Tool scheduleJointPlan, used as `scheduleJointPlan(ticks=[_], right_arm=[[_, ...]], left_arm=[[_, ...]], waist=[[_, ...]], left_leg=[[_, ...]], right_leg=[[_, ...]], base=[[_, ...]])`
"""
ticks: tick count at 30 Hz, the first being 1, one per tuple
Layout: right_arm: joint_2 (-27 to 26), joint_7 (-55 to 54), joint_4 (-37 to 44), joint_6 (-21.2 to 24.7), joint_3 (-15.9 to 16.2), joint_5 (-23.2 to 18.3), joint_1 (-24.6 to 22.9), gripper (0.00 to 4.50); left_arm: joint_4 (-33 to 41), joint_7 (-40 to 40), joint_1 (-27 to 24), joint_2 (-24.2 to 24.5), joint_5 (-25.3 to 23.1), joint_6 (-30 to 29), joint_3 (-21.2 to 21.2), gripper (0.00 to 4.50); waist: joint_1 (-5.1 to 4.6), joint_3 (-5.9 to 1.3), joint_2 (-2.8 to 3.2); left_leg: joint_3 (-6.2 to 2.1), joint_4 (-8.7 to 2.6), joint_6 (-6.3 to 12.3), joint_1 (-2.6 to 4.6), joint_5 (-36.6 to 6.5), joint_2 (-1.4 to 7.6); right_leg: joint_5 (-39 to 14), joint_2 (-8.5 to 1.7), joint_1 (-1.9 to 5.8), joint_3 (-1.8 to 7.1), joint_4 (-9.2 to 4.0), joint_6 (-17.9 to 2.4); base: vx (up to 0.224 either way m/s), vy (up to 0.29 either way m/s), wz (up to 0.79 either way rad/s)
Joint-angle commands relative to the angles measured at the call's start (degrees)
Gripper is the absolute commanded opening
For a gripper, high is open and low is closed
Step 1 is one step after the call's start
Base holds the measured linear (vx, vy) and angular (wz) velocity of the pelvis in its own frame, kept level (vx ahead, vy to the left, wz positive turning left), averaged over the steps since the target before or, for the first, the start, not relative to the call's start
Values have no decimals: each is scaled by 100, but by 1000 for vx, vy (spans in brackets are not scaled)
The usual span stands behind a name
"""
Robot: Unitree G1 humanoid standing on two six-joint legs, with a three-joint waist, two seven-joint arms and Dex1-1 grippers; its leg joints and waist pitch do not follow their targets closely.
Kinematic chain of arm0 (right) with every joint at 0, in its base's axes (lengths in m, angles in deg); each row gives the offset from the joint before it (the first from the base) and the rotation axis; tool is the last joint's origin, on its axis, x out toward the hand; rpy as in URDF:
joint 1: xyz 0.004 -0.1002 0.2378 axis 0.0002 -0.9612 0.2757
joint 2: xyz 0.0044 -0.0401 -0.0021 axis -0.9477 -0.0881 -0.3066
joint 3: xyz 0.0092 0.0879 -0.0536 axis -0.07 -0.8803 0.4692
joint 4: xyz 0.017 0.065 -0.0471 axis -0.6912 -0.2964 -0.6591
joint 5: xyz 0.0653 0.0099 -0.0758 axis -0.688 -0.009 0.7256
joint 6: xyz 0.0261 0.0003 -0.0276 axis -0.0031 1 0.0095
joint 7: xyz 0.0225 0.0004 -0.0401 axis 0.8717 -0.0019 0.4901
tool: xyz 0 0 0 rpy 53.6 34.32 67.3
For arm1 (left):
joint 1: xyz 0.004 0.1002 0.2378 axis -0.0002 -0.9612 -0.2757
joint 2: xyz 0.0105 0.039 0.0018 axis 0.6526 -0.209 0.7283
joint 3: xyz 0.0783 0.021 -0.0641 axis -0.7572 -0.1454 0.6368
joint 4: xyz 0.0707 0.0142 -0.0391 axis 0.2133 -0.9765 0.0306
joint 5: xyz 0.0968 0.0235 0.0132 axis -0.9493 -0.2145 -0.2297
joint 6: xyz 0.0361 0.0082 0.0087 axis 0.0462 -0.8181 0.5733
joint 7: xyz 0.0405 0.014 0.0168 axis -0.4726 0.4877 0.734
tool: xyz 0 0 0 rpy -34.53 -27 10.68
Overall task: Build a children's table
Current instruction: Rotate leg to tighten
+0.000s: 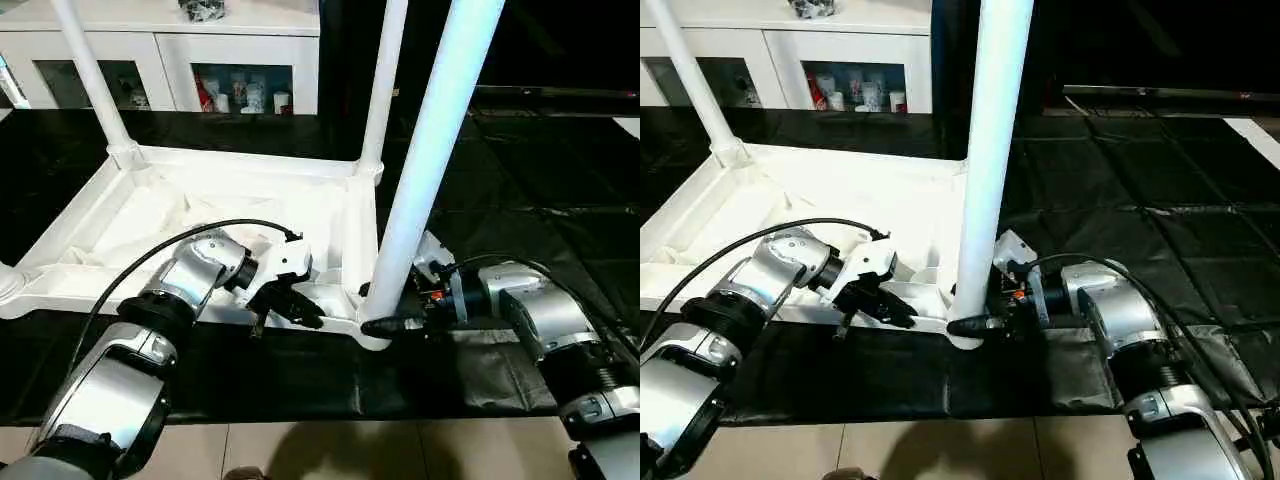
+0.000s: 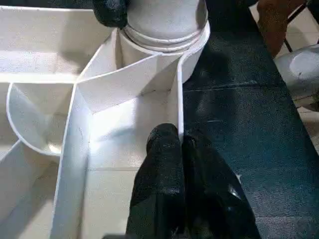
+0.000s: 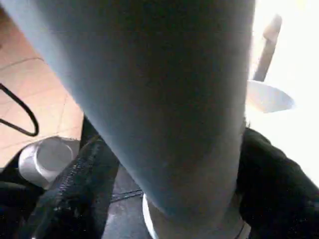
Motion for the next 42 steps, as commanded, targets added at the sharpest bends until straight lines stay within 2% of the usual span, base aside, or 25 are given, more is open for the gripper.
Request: scheduleJointPlan(ticks=[1, 11, 17, 19, 20, 22, 24, 26, 27, 30, 33, 35, 36, 37, 39, 42], right_arm=[[79, 123, 38, 21, -20, -70, 90, 328], [44, 191, 118, 10, 21, -135, -3, 247], [-137, -102, 283, 166, -74, -243, -130, 226], [-230, -456, 306, 121, -80, -128, -166, 222], [-372, -892, 276, 120, -130, -27, -168, 219], [-459, -1131, 251, 145, -169, 11, -159, 214], [-685, -1721, 156, 255, -271, 98, -109, 210], [-993, -2528, -21, 380, -396, 236, -5, 209], [-1112, -2843, -103, 411, -441, 297, 45, 209], [-1419, -3592, -361, 484, -576, 414, 214, 205], [-1698, -4208, -561, 436, -636, 527, 366, 204], [-1826, -4432, -632, 378, -648, 568, 438, 204], [-1873, -4476, -638, 377, -672, 579, 457, 204], [-1894, -4450, -624, 358, -679, 585, 463, 236], [-1917, -4429, -582, 333, -680, 595, 452, 270], [-1932, -4381, -542, 297, -672, 602, 419, 289]], left_arm=[[228, -232, 29, -63, 62, 94, -122, 0], [228, -216, 4, -61, 65, 3, -111, 0], [194, 35, 31, -171, 119, -317, -1, 0], [205, 205, 64, -264, 159, -478, 63, 0], [226, 421, 98, -377, 189, -717, 127, 0], [213, 574, 122, -447, 203, -787, 173, 0], [119, 1024, 210, -640, 228, -934, 297, 0], [-60, 1643, 358, -906, 259, -1162, 462, 0], [-142, 1882, 420, -1009, 271, -1253, 525, 0], [-349, 2584, 579, -1267, 277, -1413, 686, 0], [-439, 3152, 684, -1478, 251, -1520, 793, 0], [-417, 3315, 704, -1559, 241, -1564, 827, 0], [-403, 3348, 704, -1582, 231, -1568, 828, 0], [-394, 3351, 700, -1588, 211, -1553, 812, 0], [-390, 3315, 682, -1577, 182, -1511, 779, 0], [-357, 3233, 638, -1543, 164, -1476, 745, 0]], waist=[[-36, -431, -32], [-32, -432, -26], [-29, -423, -28], [-41, -407, -25], [-51, -398, -26], [-79, -385, -30], [-110, -386, -50], [-170, -389, -54], [-210, -403, -67], [-309, -415, -67], [-330, -434, -76], [-332, -431, -68], [-336, -426, -88], [-331, -428, -77], [-342, -412, -68], [-343, -406, -74]], left_leg=[[-10, -347, 372, 4, -685, 170], [-8, -343, 360, 4, -704, 165], [-11, -349, 336, 4, -733, 162], [-10, -354, 304, 8, -806, 154], [-11, -362, 259, 20, -873, 149], [-20, -377, 181, 38, -974, 137], [-25, -379, 161, 6, -926, 125], [-38, -383, 90, 6, -887, 124], [-40, -376, 99, -1, -856, 100], [-28, -354, 163, -28, -675, 81], [-14, -331, 290, -40, -514, 63], [-9, -331, 331, -37, -463, 62], [-7, -338, 361, -35, -472, 68], [-8, -338, 381, -29, -480, 72], [-10, -350, 415, -20, -598, 88], [-7, -352, 402, -14, -667, 85]], right_leg=[[-1191, -428, 374, 319, -398, -1106], [-1208, -426, 377, 317, -401, -1112], [-1332, -430, 381, 316, -417, -1058], [-1527, -427, 367, 309, -445, -998], [-1757, -431, 362, 305, -473, -934], [-2178, -433, 348, 294, -526, -790], [-2227, -428, 370, 296, -516, -730], [-2158, -429, 353, 297, -506, -736], [-2131, -425, 378, 289, -505, -730], [-1769, -410, 379, 299, -480, -861], [-1406, -401, 411, 303, -454, -946], [-1353, -398, 400, 304, -457, -966], [-1335, -398, 403, 305, -458, -968], [-1317, -398, 401, 306, -454, -979], [-1368, -402, 395, 306, -465, -993], [-1507, -410, 395, 309, -484, -959]], base=[[0, 0, 0], [0, 0, 0], [0, 0, 0], [0, 0, 0], [0, 0, 0], [0, 0, 0], [0, 0, 0], [0, 0, 0], [0, 0, 0], [0, 0, 0], [0, 0, 0], [0, 0, 0], [0, 0, 0], [0, 0, 0], [0, 0, 0], [0, 0, 0]])
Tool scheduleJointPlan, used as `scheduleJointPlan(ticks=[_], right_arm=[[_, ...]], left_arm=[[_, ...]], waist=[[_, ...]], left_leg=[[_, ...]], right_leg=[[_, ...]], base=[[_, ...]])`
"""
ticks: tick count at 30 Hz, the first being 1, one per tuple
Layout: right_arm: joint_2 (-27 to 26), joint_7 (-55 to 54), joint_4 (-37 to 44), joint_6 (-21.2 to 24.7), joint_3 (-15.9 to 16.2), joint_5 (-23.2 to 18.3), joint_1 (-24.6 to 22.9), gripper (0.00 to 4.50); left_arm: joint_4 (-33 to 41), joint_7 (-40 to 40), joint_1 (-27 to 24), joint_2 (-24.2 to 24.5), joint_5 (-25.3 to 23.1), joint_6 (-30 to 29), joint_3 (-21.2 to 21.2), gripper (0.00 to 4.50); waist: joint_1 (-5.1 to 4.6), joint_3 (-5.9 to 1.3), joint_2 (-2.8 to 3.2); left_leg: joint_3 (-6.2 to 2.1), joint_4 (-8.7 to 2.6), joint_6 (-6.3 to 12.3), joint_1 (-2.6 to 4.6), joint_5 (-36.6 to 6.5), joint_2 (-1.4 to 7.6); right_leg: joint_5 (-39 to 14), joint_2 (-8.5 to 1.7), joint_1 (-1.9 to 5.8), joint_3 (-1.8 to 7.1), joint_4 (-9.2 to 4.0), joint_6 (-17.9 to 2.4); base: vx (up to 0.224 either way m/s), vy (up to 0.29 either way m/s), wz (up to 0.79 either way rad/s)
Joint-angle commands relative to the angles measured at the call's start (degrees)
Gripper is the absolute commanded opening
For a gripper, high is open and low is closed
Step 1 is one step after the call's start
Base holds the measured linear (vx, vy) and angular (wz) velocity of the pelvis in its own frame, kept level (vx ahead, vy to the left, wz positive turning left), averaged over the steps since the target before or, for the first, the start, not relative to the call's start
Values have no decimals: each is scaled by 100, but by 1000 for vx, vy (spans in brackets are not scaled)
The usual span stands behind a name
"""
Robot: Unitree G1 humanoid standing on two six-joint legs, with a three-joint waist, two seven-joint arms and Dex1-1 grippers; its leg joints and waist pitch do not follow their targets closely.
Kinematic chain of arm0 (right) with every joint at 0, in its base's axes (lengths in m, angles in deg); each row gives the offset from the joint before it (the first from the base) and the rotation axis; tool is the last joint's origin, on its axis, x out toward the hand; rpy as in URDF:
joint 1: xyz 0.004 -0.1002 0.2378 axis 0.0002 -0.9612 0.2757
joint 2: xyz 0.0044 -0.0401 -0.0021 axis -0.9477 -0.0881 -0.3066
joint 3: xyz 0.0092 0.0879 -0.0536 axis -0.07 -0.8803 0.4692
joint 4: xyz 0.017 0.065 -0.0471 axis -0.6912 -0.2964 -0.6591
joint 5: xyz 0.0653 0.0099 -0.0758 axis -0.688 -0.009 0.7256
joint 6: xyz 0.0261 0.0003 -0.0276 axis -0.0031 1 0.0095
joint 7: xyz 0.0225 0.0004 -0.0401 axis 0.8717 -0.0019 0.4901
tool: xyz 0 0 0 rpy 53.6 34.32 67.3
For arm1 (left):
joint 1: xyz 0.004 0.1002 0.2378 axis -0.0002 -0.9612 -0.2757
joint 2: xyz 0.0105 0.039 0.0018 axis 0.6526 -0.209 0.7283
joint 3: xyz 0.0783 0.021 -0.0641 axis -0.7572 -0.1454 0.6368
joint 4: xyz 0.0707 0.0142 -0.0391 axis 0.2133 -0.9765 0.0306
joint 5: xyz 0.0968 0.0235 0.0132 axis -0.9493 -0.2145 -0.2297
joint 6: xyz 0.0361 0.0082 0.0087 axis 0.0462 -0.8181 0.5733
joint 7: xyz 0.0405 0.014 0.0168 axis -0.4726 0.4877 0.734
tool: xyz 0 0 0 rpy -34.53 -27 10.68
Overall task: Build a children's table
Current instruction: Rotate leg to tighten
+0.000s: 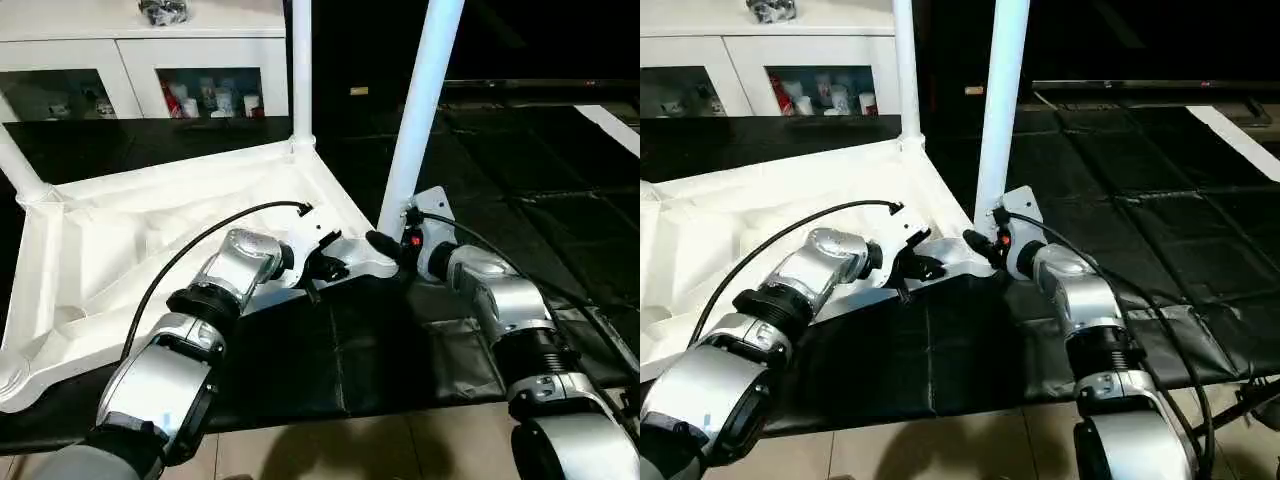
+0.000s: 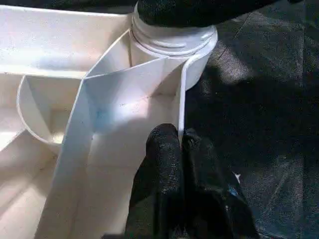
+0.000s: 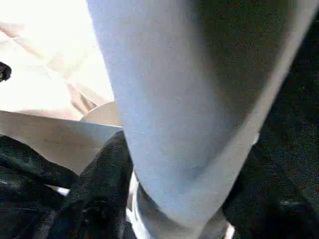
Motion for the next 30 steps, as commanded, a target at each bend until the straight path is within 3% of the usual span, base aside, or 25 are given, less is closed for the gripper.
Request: scheduleJointPlan(ticks=[1, 5, 9, 12, 13, 17, 20, 23, 26, 30], right_arm=[[-510, 398, -22, 68, 499, -129, -28, 306], [-456, 447, 29, -59, 537, -98, -110, 342], [-325, 739, 142, -133, 564, -150, -207, 381], [37, 1553, 457, -245, 624, -325, -424, 404], [37, 1553, 457, -245, 624, -325, -424, 426], [540, 2582, 869, -276, 723, -587, -649, 443], [1002, 3417, 1077, -160, 860, -682, -749, 443], [1367, 4133, 1171, -83, 926, -798, -758, 443], [1489, 4443, 1166, -86, 943, -861, -741, 443], [1655, 4895, 1073, -151, 1032, -906, -692, 407]], left_arm=[[263, -48, 181, -366, 178, 173, -18, 0], [296, -196, 109, -275, 129, 272, -77, 0], [312, -378, 76, -178, 114, 356, -127, 0], [329, -923, -6, 81, 33, 766, -310, 0], [329, -923, -6, 81, 33, 766, -310, 0], [378, -1596, -69, 321, 35, 1026, -450, 0], [439, -2171, -112, 518, 49, 1288, -583, 0], [527, -2753, -176, 692, 76, 1477, -713, 0], [570, -2982, -208, 749, 87, 1521, -756, 0], [667, -3353, -265, 855, 123, 1546, -829, 0]], waist=[[34, -406, -66], [31, -411, -59], [29, -417, -56], [66, -429, -47], [66, -429, -47], [112, -406, -36], [196, -406, -21], [246, -413, -19], [294, -423, -19], [357, -422, -22]], left_leg=[[-14, -336, 404, -12, -686, 91], [-21, -341, 394, -18, -656, 98], [-19, -337, 454, -27, -560, 106], [-17, -330, 580, -40, -530, 124], [-17, -330, 580, -40, -530, 124], [-2, -330, 580, -21, -717, 140], [-6, -332, 531, 4, -805, 151], [-12, -331, 521, 10, -795, 169], [-14, -323, 523, 3, -751, 177], [-15, -327, 478, 11, -760, 184]], right_leg=[[-1530, -418, 384, 306, -490, -955], [-1466, -418, 387, 309, -478, -952], [-1098, -416, 398, 319, -439, -1085], [-864, -423, 421, 321, -410, -1143], [-864, -423, 421, 321, -410, -1143], [-1045, -419, 411, 313, -438, -1161], [-1267, -423, 400, 312, -463, -1099], [-1150, -425, 390, 321, -436, -1153], [-1009, -430, 384, 319, -408, -1206], [-1041, -442, 378, 320, -404, -1226]], base=[[0, 0, 0], [0, 0, 0], [0, 0, 0], [0, 0, 0], [0, 0, 0], [0, 0, 0], [0, 0, 0], [0, 0, 0], [0, 0, 0], [0, 0, 0]])
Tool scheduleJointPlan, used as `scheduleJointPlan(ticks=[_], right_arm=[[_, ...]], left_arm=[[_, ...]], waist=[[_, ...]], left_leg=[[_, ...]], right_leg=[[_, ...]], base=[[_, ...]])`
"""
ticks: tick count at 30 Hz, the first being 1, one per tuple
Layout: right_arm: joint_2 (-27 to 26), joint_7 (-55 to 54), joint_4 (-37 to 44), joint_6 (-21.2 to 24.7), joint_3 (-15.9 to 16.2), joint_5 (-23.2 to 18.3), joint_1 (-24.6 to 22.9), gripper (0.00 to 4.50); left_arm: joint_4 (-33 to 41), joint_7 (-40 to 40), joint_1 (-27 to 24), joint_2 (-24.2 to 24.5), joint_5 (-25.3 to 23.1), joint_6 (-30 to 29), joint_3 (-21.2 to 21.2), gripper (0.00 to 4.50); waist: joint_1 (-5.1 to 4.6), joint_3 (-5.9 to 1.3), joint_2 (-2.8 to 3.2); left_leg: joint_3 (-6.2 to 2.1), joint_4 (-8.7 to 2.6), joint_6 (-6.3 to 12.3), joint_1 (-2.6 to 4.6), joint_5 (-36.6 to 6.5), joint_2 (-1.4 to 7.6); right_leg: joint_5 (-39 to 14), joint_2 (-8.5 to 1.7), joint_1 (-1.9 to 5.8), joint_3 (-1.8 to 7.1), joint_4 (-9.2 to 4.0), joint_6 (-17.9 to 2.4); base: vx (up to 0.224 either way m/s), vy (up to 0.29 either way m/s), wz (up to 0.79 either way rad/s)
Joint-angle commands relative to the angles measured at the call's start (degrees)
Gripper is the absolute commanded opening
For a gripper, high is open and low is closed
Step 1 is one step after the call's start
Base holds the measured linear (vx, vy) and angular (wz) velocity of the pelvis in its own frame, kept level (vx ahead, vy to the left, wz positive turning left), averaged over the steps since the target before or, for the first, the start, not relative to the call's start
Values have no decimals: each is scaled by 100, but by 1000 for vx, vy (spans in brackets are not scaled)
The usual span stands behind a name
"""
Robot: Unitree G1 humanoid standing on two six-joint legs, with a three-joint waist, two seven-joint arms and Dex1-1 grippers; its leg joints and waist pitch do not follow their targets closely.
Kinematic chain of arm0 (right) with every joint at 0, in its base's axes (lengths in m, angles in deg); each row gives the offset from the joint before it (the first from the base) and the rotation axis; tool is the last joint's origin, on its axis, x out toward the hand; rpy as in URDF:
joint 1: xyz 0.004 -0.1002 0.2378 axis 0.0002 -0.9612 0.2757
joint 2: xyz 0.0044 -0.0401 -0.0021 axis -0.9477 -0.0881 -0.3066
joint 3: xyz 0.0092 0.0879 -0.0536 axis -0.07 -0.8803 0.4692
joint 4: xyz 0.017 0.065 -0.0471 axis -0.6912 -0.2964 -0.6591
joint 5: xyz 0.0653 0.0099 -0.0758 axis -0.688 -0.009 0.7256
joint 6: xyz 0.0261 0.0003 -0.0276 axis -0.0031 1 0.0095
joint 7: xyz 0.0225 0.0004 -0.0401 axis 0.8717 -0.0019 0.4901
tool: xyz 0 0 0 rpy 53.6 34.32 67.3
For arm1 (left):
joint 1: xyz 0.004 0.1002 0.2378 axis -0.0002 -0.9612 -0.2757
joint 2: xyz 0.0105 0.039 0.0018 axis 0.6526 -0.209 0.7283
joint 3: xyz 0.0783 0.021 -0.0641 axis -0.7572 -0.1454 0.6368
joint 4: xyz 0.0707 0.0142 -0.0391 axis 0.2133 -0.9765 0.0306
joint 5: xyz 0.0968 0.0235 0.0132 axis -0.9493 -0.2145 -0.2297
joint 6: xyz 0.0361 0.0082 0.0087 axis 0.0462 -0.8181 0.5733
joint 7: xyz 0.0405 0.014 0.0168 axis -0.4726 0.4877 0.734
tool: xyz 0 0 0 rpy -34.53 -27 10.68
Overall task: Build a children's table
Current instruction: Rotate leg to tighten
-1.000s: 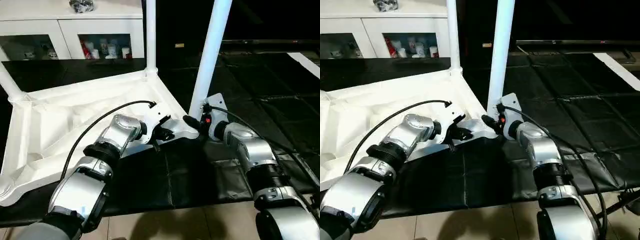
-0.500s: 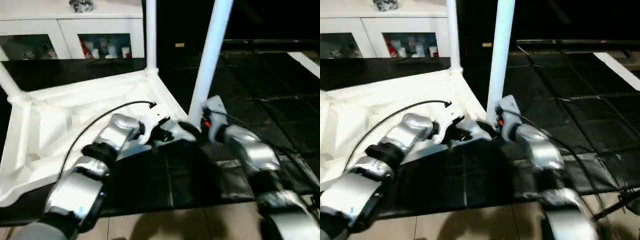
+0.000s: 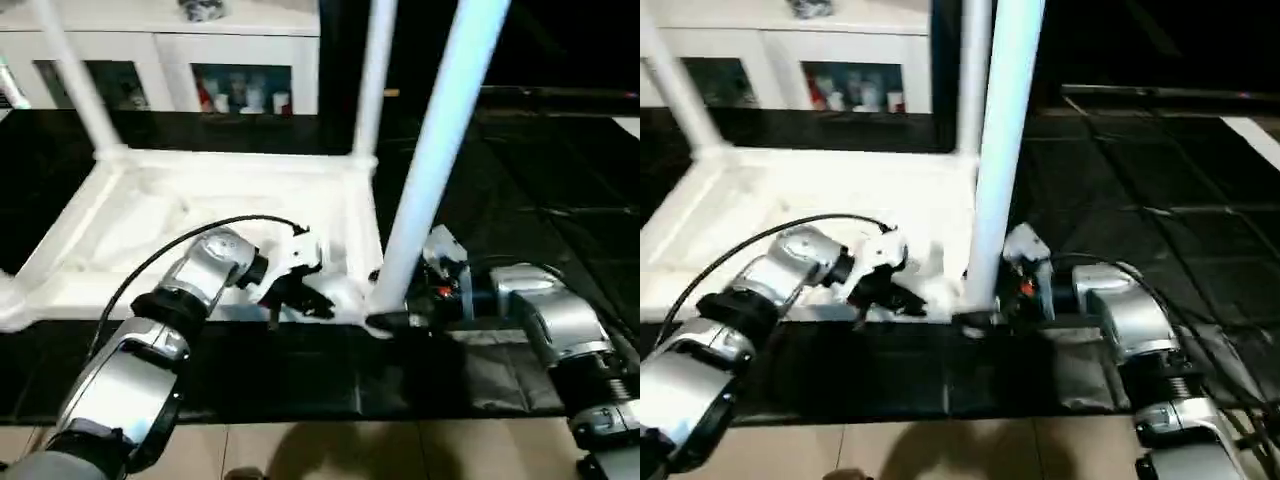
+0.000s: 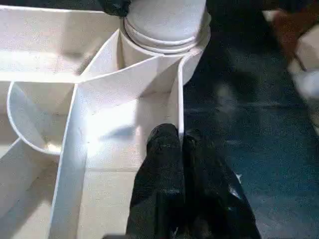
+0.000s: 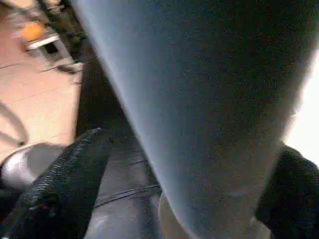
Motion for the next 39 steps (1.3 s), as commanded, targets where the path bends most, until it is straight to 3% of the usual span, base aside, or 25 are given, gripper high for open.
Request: scheduleJointPlan(ticks=[1, 6, 22, 29, 30, 33, 35, 38, 39], right_arm=[[86, 293, 20, -61, 97, -58, 69, 398], [135, 495, -48, -104, 196, -75, 127, 357], [144, 720, -95, -191, 232, -145, 119, 221], [105, 719, -17, -151, 273, -163, 62, 209], [100, 708, -3, -137, 278, -173, 49, 209], [-106, 153, -46, -42, 140, -168, -8, 209], [-177, -70, -80, -27, 102, -125, -10, 209], [-649, -1483, -375, 60, -127, 166, 86, 207], [-760, -1804, -435, 79, -180, 227, 110, 206]], left_arm=[[263, -378, 71, -15, 115, 134, -125, 0], [382, -728, 7, 135, 138, 182, -215, 0], [462, -798, -46, 239, 117, 190, -217, 0], [388, -576, -7, 204, 85, 83, -166, 0], [366, -520, 5, 185, 85, 44, -146, 0], [200, 42, 135, -59, 193, -260, 99, 0], [160, 213, 173, -128, 218, -352, 162, 0], [-85, 1102, 391, -475, 288, -749, 424, 0], [-138, 1292, 438, -549, 298, -825, 472, 0]], waist=[[-35, -422, -26], [-33, -421, -38], [-38, -429, -29], [-37, -424, -31], [-32, -428, -6], [-44, -419, -27], [-50, -411, -36], [-98, -400, -41], [-144, -392, -51]], left_leg=[[-10, -346, 441, 11, -765, 184], [-11, -348, 392, 5, -738, 171], [-12, -343, 368, 1, -714, 166], [-11, -345, 363, 3, -739, 163], [-12, -344, 360, 9, -735, 165], [-2, -340, 355, 0, -744, 159], [-11, -348, 291, 7, -811, 145], [-25, -354, 193, 3, -857, 116], [-31, -359, 133, -30, -823, 97]], right_leg=[[-1078, -439, 376, 321, -399, -1207], [-1292, -440, 380, 321, -417, -1097], [-1234, -428, 381, 314, -406, -1097], [-1361, -422, 376, 310, -423, -1049], [-1347, -426, 372, 310, -421, -1062], [-1324, -415, 370, 311, -426, -1072], [-1562, -416, 377, 300, -449, -996], [-1964, -429, 369, 282, -493, -825], [-2080, -419, 383, 271, -503, -744]], base=[[0, 0, 0], [0, 0, 0], [0, 0, 0], [0, 0, 0], [0, 0, 0], [0, 0, 0], [0, 0, 0], [0, 0, 0], [0, 0, 0]])
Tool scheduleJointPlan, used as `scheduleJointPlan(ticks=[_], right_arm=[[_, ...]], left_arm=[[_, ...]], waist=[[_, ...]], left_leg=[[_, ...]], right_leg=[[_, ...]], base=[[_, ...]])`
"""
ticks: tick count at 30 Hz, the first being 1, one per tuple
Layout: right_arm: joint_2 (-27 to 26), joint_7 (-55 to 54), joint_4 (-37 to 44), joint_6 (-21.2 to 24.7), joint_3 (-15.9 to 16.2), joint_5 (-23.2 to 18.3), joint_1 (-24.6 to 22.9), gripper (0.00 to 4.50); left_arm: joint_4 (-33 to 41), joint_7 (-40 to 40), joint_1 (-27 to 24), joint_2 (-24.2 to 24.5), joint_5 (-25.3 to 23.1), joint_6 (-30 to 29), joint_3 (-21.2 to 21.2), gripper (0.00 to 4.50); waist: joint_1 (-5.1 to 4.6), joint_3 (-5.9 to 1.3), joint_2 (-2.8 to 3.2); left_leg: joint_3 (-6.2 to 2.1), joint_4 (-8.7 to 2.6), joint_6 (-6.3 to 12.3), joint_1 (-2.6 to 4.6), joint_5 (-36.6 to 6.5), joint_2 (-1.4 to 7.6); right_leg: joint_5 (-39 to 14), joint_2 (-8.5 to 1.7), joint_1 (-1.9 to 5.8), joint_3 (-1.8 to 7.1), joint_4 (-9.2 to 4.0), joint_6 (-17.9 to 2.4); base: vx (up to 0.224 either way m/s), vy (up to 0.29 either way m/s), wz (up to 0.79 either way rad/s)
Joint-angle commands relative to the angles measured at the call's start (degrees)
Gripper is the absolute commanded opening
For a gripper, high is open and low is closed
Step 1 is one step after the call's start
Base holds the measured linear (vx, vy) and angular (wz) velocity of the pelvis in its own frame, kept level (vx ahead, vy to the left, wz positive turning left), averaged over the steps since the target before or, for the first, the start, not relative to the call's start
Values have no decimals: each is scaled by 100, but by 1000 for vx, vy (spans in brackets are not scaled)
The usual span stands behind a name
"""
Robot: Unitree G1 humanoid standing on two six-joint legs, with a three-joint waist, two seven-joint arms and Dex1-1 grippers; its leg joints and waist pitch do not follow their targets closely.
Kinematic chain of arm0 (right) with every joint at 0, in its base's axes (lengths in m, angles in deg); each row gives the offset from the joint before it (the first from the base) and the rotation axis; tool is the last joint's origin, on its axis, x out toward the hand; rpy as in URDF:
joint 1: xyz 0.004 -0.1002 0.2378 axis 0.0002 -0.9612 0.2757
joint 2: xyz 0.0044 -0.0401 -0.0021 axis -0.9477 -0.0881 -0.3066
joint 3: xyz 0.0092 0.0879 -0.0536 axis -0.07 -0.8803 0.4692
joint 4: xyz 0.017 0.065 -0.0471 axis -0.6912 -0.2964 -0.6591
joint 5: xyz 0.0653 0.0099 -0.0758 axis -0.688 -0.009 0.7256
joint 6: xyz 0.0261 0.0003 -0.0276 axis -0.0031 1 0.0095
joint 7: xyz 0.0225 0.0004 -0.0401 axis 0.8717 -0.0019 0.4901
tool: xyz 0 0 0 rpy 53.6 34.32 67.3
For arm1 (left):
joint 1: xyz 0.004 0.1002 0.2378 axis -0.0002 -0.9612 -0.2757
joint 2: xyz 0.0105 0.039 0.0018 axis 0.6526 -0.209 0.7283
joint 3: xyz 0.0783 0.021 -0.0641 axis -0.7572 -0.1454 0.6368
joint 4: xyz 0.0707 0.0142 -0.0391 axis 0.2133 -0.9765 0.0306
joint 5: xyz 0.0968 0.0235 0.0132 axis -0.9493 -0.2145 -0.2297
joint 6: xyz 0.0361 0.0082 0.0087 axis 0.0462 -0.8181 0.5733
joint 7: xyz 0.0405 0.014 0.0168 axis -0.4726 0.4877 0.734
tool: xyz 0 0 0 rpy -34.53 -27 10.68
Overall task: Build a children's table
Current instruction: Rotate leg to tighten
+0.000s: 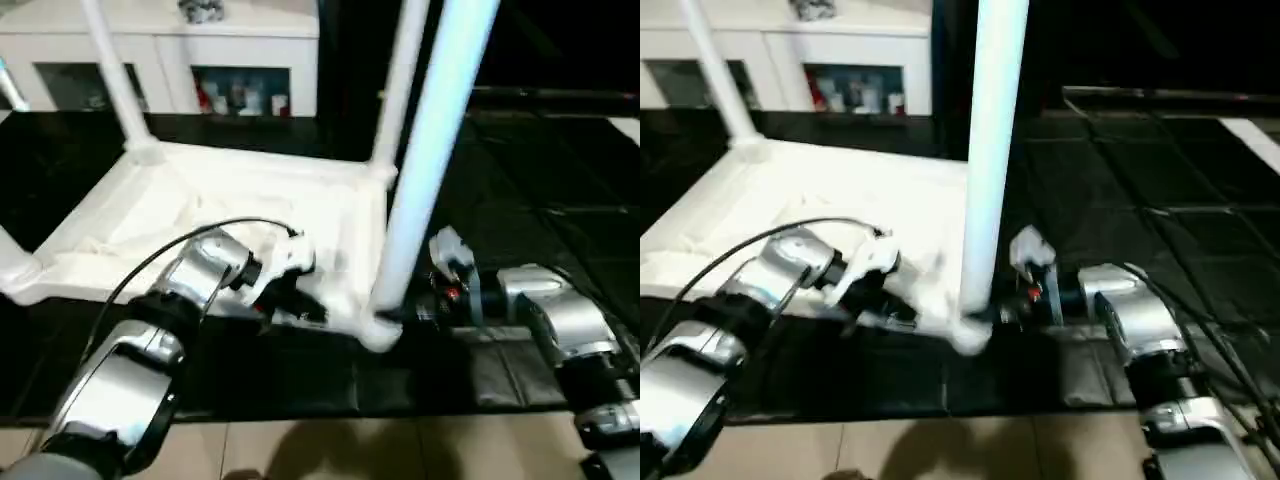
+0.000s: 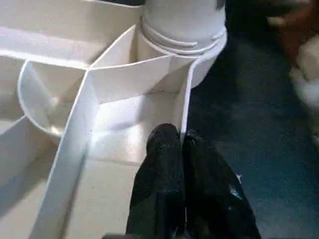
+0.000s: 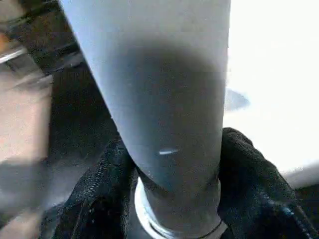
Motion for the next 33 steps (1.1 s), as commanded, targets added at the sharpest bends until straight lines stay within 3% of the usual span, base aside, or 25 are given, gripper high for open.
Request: scheduleJointPlan(ticks=[1, 2, 4, 7, 11, 13, 14, 16, 23, 28, 33], right_arm=[[-464, -847, -165, 234, 196, 164, 125, 206], [-615, -1232, -234, 288, 140, 225, 168, 205], [-768, -1647, -320, 366, 72, 283, 226, 202], [-1294, -2953, -632, 457, -153, 454, 496, 199], [-1564, -3469, -828, 248, -219, 613, 693, 199], [-1570, -3381, -842, 150, -197, 626, 705, 199], [-1570, -3313, -825, 141, -183, 621, 695, 251], [-1569, -3226, -739, 159, -160, 608, 637, 267], [-1422, -3091, -747, -115, -184, 635, 550, 328], [-1061, -2357, -575, -271, -170, 510, 391, 374], [-522, -1148, -371, -357, -131, 258, 271, 406]], left_arm=[[49, 655, 346, -503, 314, -220, 290, 0], [-41, 981, 420, -610, 320, -298, 363, 0], [-120, 1242, 487, -712, 314, -363, 425, 0], [-364, 2260, 703, -1060, 301, -501, 618, 0], [-476, 2742, 793, -1244, 251, -497, 682, 0], [-461, 2708, 784, -1260, 221, -491, 651, 0], [-449, 2673, 774, -1260, 202, -490, 632, 0], [-428, 2600, 743, -1224, 167, -454, 607, 0], [-388, 2281, 634, -1031, 147, -306, 537, 0], [-279, 1725, 477, -752, 107, -75, 405, 0], [-185, 780, 330, -410, 41, 369, 163, 0]], waist=[[13, -404, -70], [-75, -413, -51], [-129, -421, -62], [-180, -437, -42], [-181, -436, -19], [-173, -441, -14], [-177, -444, -54], [-171, -441, -31], [-175, -435, -22], [-163, -442, -22], [-115, -426, -8]], left_leg=[[-33, -372, 144, -22, -814, 85], [-35, -369, 135, -27, -726, 81], [-29, -354, 194, -47, -633, 61], [-23, -341, 269, -46, -519, 63], [-20, -349, 309, -18, -562, 78], [-23, -351, 357, -18, -531, 92], [-19, -350, 426, -24, -491, 96], [-18, -349, 471, -20, -490, 99], [-17, -356, 465, -10, -596, 105], [-12, -343, 575, -24, -506, 114], [-1, -345, 621, -25, -706, 139]], right_leg=[[-2111, -419, 378, 267, -527, -741], [-1970, -407, 369, 275, -520, -778], [-1711, -395, 393, 275, -498, -865], [-1364, -395, 391, 288, -471, -998], [-1260, -393, 376, 293, -472, -1065], [-1037, -401, 387, 304, -447, -1133], [-792, -399, 403, 309, -420, -1213], [-705, -410, 407, 314, -407, -1276], [-784, -419, 410, 318, -419, -1293], [-428, -418, 426, 324, -379, -1404], [-588, -414, 426, 312, -398, -1430]], base=[[0, 0, 0], [0, 0, 0], [0, 0, 0], [0, 0, 0], [0, 0, 0], [0, 0, 0], [0, 0, 0], [0, 0, 0], [0, 0, 0], [0, 0, 0], [0, 0, 0]])
